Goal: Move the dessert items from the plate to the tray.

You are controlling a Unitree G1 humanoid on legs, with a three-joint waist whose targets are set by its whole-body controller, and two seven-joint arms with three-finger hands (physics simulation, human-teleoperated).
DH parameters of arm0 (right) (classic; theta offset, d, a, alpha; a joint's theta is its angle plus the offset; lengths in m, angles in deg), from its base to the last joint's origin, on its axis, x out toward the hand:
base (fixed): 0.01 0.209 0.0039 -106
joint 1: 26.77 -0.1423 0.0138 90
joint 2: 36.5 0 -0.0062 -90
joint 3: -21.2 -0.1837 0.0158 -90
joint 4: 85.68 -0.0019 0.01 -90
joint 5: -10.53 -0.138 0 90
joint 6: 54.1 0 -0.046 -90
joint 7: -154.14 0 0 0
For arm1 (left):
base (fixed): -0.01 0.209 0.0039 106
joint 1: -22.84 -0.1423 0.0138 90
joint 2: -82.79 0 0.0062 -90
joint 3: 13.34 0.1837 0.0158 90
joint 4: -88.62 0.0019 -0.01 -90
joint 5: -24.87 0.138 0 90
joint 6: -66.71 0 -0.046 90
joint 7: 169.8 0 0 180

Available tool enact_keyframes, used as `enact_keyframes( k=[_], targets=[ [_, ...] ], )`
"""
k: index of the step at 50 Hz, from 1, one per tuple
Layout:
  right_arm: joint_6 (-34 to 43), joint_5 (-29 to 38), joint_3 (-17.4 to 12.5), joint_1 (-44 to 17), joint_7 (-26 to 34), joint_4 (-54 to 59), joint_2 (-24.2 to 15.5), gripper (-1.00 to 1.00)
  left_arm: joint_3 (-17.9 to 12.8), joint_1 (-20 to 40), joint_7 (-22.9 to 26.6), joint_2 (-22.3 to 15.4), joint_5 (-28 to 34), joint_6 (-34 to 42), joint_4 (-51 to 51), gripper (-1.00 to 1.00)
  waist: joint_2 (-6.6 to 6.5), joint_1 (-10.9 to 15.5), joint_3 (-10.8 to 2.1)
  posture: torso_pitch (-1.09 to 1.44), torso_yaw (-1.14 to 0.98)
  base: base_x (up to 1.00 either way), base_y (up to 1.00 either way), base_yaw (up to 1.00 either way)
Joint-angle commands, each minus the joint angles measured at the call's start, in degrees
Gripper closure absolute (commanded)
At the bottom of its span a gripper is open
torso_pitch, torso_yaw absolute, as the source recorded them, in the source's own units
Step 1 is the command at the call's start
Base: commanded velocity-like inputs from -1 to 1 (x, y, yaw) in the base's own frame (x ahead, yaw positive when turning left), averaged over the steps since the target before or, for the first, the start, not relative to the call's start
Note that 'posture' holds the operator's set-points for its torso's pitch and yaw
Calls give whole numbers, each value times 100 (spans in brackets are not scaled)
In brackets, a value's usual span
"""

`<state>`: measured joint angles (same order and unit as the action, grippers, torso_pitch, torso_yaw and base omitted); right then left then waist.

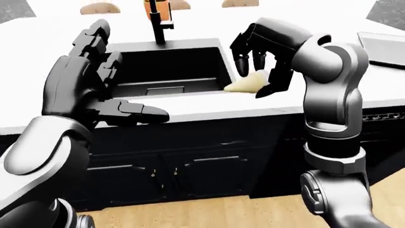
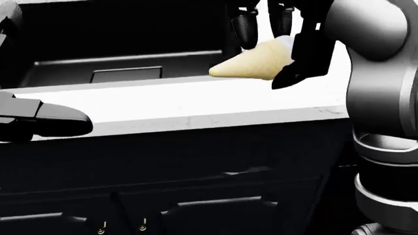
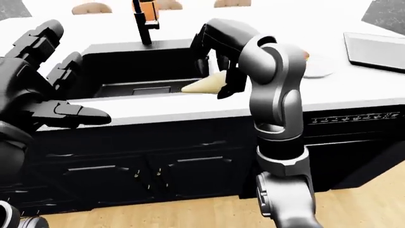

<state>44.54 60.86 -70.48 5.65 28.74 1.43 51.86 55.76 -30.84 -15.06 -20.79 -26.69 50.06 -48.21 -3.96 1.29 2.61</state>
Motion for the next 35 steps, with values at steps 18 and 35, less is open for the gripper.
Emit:
enact_keyframes(
  k=[18,35],
  targets=[
    [32,0,-213,-221,-227,-197,-126,100,-35,219,-33,-79,-75,-193,-103,-100,-78,-47,-39,0,0,-1,-100,0],
    [30,-5,-200,-180,-265,-242,-98,100,-26,56,-3,-36,-43,-293,-173,-100,306,-147,57,0,0,-2,-100,0]
  ],
)
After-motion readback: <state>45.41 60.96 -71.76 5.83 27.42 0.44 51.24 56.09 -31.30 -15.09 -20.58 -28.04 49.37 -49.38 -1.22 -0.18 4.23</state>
